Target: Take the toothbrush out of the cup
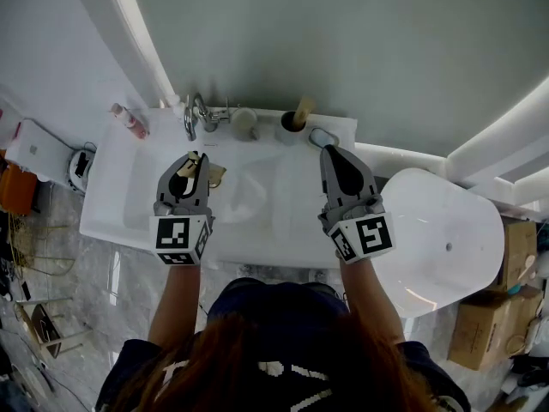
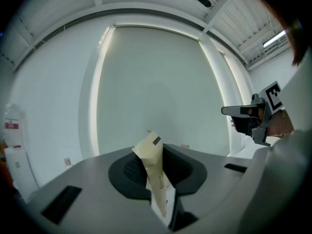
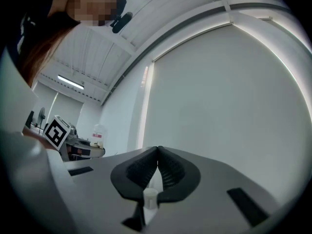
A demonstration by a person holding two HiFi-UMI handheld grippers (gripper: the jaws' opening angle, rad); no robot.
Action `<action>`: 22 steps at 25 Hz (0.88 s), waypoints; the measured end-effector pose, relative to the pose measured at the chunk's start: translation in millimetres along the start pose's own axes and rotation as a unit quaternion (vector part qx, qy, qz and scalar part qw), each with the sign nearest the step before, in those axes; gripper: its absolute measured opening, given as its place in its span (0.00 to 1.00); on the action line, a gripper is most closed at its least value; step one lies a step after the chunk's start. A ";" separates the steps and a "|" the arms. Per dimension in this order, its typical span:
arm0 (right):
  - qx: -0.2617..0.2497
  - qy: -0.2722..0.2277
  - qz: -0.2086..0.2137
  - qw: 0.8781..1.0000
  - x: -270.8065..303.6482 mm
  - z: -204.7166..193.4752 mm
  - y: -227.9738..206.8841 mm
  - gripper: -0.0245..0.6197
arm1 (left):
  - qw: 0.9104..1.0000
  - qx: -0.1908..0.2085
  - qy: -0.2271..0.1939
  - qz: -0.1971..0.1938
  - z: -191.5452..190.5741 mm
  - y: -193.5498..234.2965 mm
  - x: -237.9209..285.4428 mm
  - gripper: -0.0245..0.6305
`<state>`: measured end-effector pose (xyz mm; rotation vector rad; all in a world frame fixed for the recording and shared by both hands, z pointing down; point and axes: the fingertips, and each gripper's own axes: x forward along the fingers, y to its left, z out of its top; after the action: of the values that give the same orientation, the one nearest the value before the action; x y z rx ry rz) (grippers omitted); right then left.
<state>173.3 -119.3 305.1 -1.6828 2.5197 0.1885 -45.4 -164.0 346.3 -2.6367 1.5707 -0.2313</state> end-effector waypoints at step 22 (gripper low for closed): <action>0.047 0.033 0.160 0.985 -78.0 -43.9 -147.3 0.06 | 0.975 -0.038 0.025 0.216 -3.6 -149.5 -35.4 0.14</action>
<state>338.4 -111.3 354.1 -1.2625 2.7872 0.0365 67.3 -61.5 366.1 -2.2713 2.1534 -0.2159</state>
